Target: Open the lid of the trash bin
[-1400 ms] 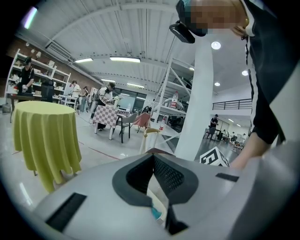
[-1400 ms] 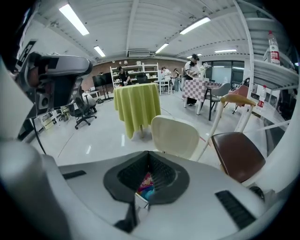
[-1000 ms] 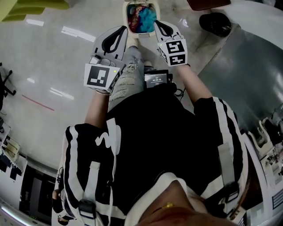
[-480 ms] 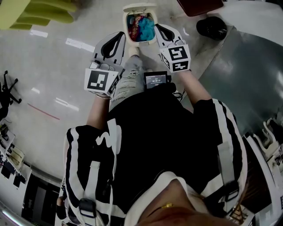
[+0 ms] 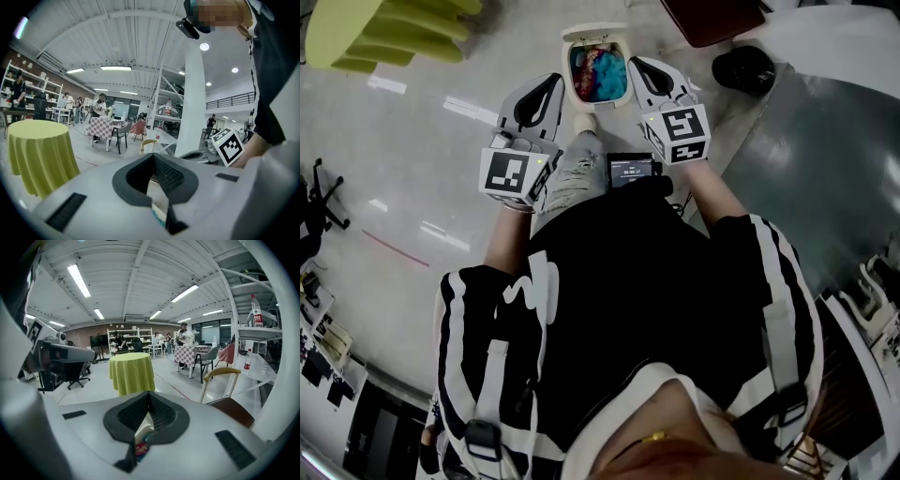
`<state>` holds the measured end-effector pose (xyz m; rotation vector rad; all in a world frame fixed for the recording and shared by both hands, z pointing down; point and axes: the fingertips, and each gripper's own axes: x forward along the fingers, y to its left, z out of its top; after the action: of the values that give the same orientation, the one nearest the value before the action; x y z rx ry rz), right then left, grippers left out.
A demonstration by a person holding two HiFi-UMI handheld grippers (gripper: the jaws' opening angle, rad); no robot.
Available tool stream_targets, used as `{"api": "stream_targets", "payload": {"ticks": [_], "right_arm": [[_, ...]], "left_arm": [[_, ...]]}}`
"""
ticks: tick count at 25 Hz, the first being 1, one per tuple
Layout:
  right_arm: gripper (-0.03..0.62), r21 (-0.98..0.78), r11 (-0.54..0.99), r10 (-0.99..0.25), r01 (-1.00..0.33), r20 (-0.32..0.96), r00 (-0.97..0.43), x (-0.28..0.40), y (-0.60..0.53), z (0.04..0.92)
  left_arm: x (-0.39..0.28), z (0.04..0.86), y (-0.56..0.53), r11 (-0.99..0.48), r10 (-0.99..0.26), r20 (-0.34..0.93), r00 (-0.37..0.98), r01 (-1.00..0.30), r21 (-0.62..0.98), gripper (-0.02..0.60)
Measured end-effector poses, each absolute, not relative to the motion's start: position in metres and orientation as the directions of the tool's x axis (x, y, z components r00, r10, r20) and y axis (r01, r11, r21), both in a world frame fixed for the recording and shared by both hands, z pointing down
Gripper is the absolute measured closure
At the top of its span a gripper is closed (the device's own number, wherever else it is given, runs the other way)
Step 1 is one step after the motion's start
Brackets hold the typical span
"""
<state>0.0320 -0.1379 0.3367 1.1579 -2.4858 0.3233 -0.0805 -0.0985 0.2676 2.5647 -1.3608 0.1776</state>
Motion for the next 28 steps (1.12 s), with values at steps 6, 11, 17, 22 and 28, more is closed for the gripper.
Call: {"api": "stream_targets", "payload": {"ticks": [6,11,17,22,28], "right_arm": [[0.585,-0.036,0.633,-0.706,-0.773,0.384,-0.596,0.034,-0.143,0.309],[0.585,-0.037,0.64,-0.713,-0.768,0.343,-0.611,0.036,-0.145,0.288],[0.585,-0.032,0.652,-0.716,-0.757,0.301,-0.63,0.033,-0.143,0.264],[0.585,-0.027,0.654,-0.724,-0.756,0.268,-0.636,0.03,-0.146,0.245],[0.585,-0.023,0.662,-0.729,-0.749,0.214,-0.65,0.029,-0.141,0.22]], "left_arm": [[-0.079,0.251,-0.104,-0.559,-0.803,0.166,0.572,-0.82,0.122,0.574],[-0.075,0.24,-0.107,-0.564,-0.805,0.153,0.573,-0.819,0.104,0.574],[-0.079,0.226,-0.108,-0.556,-0.814,0.14,0.563,-0.826,0.091,0.574],[-0.085,0.211,-0.112,-0.553,-0.821,0.114,0.559,-0.829,0.08,0.574],[-0.086,0.199,-0.111,-0.551,-0.824,0.098,0.559,-0.829,0.094,0.574]]}}
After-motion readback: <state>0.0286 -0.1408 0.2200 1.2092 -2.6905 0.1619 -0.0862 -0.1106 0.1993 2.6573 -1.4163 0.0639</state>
